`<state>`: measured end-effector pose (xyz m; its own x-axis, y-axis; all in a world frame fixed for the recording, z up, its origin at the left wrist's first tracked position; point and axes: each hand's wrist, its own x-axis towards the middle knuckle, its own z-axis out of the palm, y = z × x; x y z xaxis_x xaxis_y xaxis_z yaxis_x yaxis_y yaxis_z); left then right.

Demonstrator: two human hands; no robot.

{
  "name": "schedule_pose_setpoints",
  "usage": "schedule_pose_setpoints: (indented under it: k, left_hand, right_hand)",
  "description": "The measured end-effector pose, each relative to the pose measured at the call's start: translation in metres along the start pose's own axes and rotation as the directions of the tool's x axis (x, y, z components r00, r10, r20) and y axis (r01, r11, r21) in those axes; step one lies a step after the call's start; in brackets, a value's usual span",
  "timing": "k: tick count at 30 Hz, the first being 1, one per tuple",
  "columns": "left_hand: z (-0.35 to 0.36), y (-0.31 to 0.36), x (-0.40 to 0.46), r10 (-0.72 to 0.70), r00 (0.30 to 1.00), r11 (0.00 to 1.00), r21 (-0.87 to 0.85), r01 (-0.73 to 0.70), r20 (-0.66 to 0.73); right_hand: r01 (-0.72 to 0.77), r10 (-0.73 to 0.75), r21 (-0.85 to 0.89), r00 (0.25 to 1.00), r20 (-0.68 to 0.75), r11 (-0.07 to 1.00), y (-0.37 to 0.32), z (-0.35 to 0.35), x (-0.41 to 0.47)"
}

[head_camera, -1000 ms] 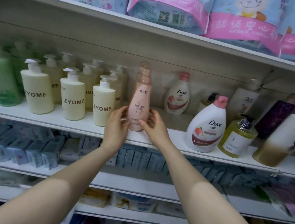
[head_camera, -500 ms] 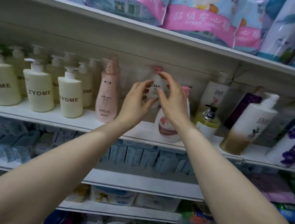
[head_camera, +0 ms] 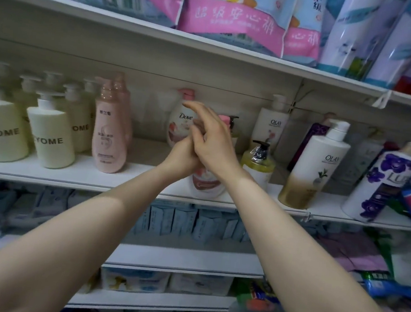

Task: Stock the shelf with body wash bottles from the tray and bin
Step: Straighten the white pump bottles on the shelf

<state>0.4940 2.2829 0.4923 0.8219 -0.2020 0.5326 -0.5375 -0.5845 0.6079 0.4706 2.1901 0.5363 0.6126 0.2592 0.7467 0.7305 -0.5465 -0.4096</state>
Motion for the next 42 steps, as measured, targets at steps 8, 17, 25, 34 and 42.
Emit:
schedule_pose_setpoints:
  k: [8,17,25,34,42]
  left_hand:
    - [-0.007,-0.007,0.006,-0.065,0.998,0.987,-0.144,0.067,0.018]
    - [-0.015,-0.026,-0.002,-0.087,0.992,0.964,-0.245,0.107,0.090]
    - [-0.007,-0.053,-0.027,-0.184,0.975,0.932,-0.292,0.213,0.126]
    - [-0.024,-0.068,-0.040,-0.219,0.973,0.913,-0.336,0.230,0.070]
    - [-0.051,-0.088,-0.058,-0.276,0.961,0.898,-0.352,0.263,0.014]
  right_hand:
    - [0.047,-0.061,-0.066,0.972,-0.227,0.997,-0.002,-0.008,0.000]
    - [-0.460,0.465,0.063,0.879,-0.103,0.885,0.055,0.010,-0.043]
    - [-0.574,0.564,0.198,0.819,0.108,0.795,0.068,0.012,-0.066]
    - [-0.580,0.516,0.243,0.810,0.280,0.778,0.057,0.022,-0.061]
    - [-0.560,0.469,0.259,0.815,0.339,0.787,0.048,0.059,-0.051]
